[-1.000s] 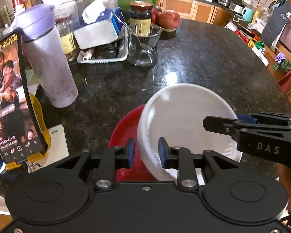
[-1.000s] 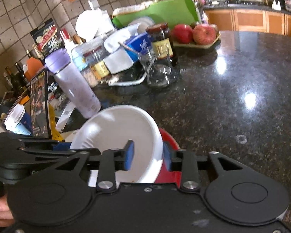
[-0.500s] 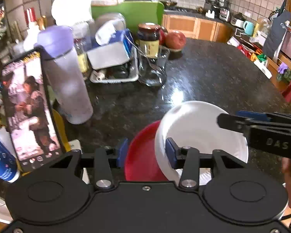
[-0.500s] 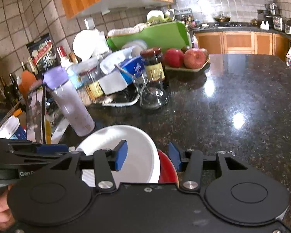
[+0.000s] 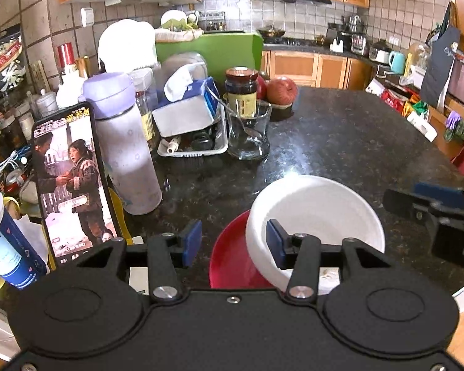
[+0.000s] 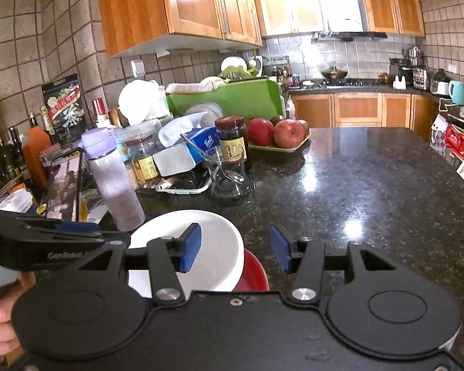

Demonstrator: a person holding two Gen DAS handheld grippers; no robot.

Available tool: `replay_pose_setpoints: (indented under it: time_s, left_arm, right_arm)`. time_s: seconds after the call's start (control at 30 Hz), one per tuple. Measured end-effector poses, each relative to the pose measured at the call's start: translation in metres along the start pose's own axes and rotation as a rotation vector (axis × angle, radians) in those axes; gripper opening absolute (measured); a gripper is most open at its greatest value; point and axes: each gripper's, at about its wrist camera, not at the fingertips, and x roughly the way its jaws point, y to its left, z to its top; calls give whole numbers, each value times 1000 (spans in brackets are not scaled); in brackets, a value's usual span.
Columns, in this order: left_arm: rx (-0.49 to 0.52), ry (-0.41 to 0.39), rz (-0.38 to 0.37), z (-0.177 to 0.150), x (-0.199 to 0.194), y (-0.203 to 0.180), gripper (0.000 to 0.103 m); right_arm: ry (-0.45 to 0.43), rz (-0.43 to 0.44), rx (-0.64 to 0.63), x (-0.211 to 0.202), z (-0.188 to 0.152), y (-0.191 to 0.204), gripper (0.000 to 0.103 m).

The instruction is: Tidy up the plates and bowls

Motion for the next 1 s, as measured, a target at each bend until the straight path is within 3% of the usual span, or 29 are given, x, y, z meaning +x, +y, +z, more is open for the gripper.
replay_pose_setpoints:
  time_s: [0.33,0.8,1.0]
  left_arm:
    - [21,-87,102,-20,-26,-25,55]
    - [34,-25,118,-53,-50,-48,55]
    - [41,-35,117,-66,-65,-56,55]
  right_arm:
    - [-66,-19,-69,-36,-22,8,53]
    - [-53,-91,6,-99,-64,12,53]
    - [-73,-112,26,-122,-80,16,53]
